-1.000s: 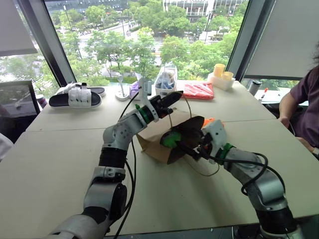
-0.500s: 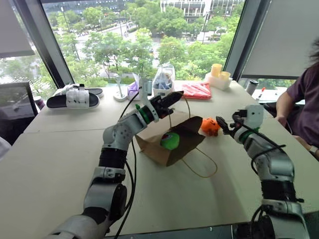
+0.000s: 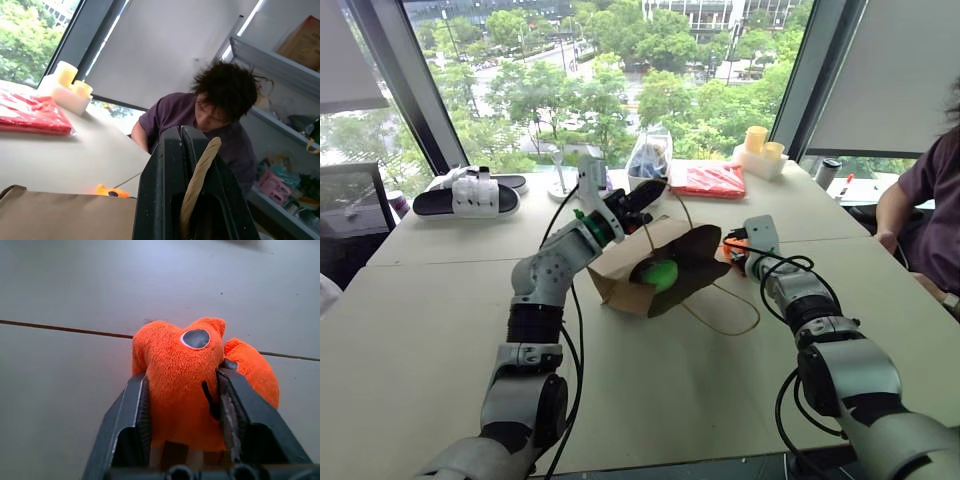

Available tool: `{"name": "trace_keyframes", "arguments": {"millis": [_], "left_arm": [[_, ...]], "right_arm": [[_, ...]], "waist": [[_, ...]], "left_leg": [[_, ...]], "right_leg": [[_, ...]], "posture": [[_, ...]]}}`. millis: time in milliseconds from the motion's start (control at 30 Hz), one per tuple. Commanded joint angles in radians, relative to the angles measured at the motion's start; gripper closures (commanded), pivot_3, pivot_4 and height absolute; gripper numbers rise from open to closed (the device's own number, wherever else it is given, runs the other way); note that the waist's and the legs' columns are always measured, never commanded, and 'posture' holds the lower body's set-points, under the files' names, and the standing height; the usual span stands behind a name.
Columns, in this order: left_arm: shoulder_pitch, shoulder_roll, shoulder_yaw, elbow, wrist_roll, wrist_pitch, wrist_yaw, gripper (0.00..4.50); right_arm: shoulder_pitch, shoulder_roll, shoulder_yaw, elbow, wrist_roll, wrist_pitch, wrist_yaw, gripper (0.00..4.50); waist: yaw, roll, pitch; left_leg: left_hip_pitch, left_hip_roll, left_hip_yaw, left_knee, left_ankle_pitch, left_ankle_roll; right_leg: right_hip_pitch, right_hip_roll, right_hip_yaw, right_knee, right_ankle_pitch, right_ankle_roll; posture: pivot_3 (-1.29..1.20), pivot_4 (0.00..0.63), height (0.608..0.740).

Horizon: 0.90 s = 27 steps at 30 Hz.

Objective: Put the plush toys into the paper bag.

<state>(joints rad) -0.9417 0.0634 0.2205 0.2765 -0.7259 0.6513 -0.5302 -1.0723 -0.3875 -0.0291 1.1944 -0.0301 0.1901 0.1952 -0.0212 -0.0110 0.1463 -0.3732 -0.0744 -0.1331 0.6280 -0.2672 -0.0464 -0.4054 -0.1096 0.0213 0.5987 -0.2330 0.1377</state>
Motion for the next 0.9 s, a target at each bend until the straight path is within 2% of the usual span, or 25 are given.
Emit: {"name": "trace_keyframes", "arguments": {"millis": [33,200,300,433,567,733,800,900], "left_arm": [[-0.012,0.009,0.017,-0.038,-0.02,-0.004,0.006,4.5],[-0.027,0.007,0.016,-0.018,-0.023,-0.012,0.005,4.5],[-0.05,0.003,0.017,0.01,-0.021,-0.024,-0.006,4.5],[-0.081,-0.001,0.026,0.063,-0.022,-0.044,-0.024,4.5],[-0.107,-0.01,0.043,0.1,-0.039,-0.037,-0.044,4.5],[-0.139,-0.016,0.078,0.144,-0.084,-0.015,-0.052,4.5],[-0.147,-0.015,0.08,0.158,-0.097,-0.001,-0.063,4.5],[-0.151,-0.019,0.07,0.158,-0.103,0.022,-0.084,4.5]], "right_arm": [[-0.017,-0.014,0.002,0.035,-0.024,-0.019,-0.01,4.46],[-0.005,-0.049,-0.02,-0.003,-0.019,-0.069,-0.016,4.46],[0.057,-0.099,-0.091,-0.221,0.05,-0.062,0.02,4.46],[0.277,-0.146,-0.151,-0.824,0.191,0.157,0.15,4.46],[0.515,-0.241,-0.205,-1.395,0.446,0.478,0.299,4.46],[0.658,-0.35,-0.304,-1.734,0.749,0.775,0.378,4.46],[0.674,-0.347,-0.317,-1.787,0.85,0.838,0.378,4.46],[0.635,-0.287,-0.256,-1.77,0.896,0.899,0.316,4.46]], "waist": [[0.0,0.0,0.0],[0.002,0.0,0.0],[0.009,0.0,0.0],[0.004,0.0,0.0],[0.004,0.0,0.0],[0.009,0.0,0.0],[0.009,-0.001,0.001],[0.009,-0.001,0.0]], "left_leg": [[0.0,0.0,0.0,0.0,0.0,0.0],[0.0,0.0,0.0,0.001,0.0,0.0],[-0.001,-0.001,-0.001,0.001,0.0,0.0],[-0.002,-0.001,-0.002,0.0,0.0,0.0],[-0.001,0.0,-0.003,-0.001,-0.001,0.001],[0.0,0.0,-0.002,0.002,-0.004,0.008],[0.001,0.0,-0.003,0.003,-0.004,0.008],[0.003,0.001,-0.003,0.004,-0.005,0.008]], "right_leg": [[0.0,0.0,0.0,0.0,0.0,0.0],[0.001,0.0,0.0,0.0,0.0,0.0],[0.001,0.0,0.0,0.0,0.0,0.0],[0.0,0.0,0.0,0.0,0.0,0.001],[-0.001,0.001,-0.002,0.0,0.0,0.001],[0.002,0.001,-0.002,-0.001,0.0,0.001],[0.005,0.001,-0.003,-0.001,0.0,0.001],[0.008,0.001,-0.003,-0.001,0.0,0.001]], "posture": [[0.0,0.15,0.74],[0.0,0.15,0.74],[0.0,0.15,0.74],[0.0,0.15,0.74],[0.0,0.15,0.74],[0.0,0.15,0.74],[0.0,0.15,0.74],[0.0,0.15,0.74]]}}
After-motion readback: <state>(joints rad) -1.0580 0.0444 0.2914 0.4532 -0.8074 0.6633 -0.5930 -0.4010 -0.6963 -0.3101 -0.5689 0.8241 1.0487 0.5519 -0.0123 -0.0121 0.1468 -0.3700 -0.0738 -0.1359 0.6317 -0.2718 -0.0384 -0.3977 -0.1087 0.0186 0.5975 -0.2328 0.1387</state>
